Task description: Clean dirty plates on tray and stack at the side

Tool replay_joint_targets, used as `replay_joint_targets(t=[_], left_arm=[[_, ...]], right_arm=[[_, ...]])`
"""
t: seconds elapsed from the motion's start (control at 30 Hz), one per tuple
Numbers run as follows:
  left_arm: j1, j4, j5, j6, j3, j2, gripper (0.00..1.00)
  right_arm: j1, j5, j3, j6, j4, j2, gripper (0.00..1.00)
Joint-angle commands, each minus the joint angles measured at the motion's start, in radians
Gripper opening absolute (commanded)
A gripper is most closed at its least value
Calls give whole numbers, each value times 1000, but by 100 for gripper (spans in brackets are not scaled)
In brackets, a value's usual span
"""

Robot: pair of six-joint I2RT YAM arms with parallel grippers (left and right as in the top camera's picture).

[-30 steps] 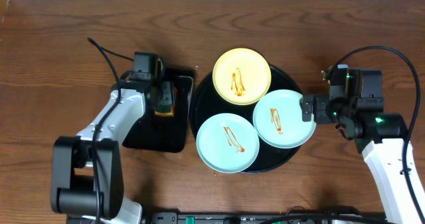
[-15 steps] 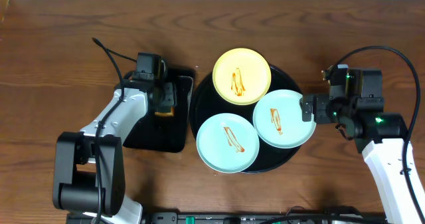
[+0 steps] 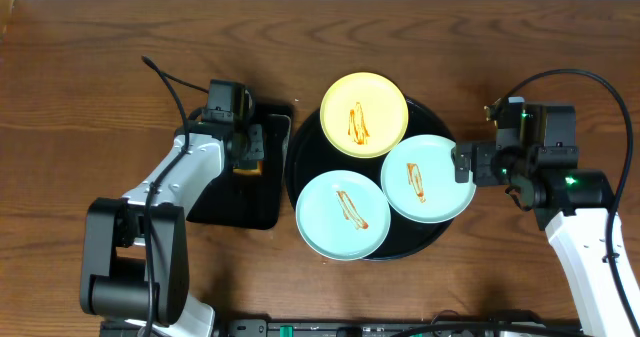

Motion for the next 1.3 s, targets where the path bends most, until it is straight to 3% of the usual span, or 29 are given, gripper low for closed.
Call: replay_joint_targets(t=[0.0, 0.17, 0.47, 0.77, 0.87, 1.07, 1.27], left_arm=[[-4, 0, 2, -5, -21, 12, 55], [-4, 0, 3, -5, -22, 31, 52], [-4, -8, 3, -14, -22, 39, 26], [-4, -19, 3, -17, -33, 75, 26], [-4, -18, 2, -17, -33, 80, 8], [-4, -22, 2, -17, -27, 61, 7], [-3, -38, 2, -18, -23, -70, 7]], right_arm=[[-8, 6, 14, 11, 0, -9, 99], [-8, 6, 14, 11, 0, -9, 99], [-8, 6, 14, 11, 0, -9, 99], [-8, 6, 14, 11, -3, -9, 99], [-8, 6, 14, 11, -7, -9, 99], [-8, 7, 14, 12, -20, -9, 99], [-13, 40, 13, 13, -29, -3, 99]])
